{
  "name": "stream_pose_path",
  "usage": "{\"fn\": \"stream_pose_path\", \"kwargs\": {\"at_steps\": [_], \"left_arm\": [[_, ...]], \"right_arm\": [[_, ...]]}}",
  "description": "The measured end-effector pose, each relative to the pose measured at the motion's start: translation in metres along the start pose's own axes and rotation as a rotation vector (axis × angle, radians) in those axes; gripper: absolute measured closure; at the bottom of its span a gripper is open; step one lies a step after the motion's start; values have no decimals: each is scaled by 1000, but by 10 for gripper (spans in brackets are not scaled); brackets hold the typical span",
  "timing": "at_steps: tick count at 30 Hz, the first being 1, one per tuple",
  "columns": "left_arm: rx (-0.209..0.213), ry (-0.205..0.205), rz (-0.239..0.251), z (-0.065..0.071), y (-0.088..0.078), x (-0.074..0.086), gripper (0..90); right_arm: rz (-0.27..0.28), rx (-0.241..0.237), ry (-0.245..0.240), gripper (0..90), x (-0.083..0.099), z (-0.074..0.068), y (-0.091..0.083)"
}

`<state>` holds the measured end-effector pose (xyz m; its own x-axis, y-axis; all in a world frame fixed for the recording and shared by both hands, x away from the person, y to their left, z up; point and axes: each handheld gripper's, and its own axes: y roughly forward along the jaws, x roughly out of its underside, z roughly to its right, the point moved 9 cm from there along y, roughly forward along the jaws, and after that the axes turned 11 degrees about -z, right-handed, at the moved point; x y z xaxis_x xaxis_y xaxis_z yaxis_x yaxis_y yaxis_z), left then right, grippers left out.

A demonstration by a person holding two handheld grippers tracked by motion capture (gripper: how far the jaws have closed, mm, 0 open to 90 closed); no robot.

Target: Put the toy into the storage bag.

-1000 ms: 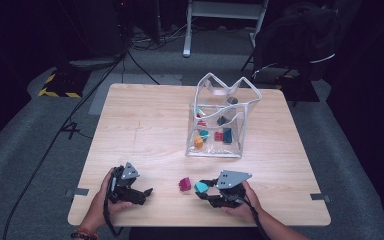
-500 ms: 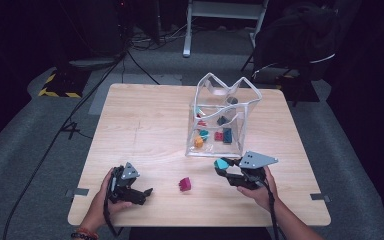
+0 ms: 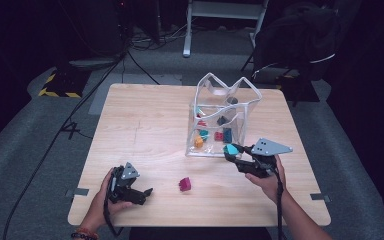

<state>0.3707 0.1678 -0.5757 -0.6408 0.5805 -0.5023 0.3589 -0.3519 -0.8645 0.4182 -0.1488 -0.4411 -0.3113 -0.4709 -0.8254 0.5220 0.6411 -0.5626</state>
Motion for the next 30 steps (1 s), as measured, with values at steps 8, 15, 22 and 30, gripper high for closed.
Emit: {"fn": "stream_pose_path", "kwargs": {"at_steps": [8, 15, 22, 30], "left_arm": [[0, 1, 1, 0, 0, 0, 7], [0, 0, 0, 0, 0, 0, 7], [0, 1, -1, 0, 0, 0, 7], [0, 0, 1, 0, 0, 0, 7]], "right_arm": [[20, 19, 2, 580, -15, 12, -13], [31, 46, -4, 580, -28, 21, -18], [41, 75, 2, 580, -40, 31, -24], [69, 81, 18, 580, -59, 39, -31]]}}
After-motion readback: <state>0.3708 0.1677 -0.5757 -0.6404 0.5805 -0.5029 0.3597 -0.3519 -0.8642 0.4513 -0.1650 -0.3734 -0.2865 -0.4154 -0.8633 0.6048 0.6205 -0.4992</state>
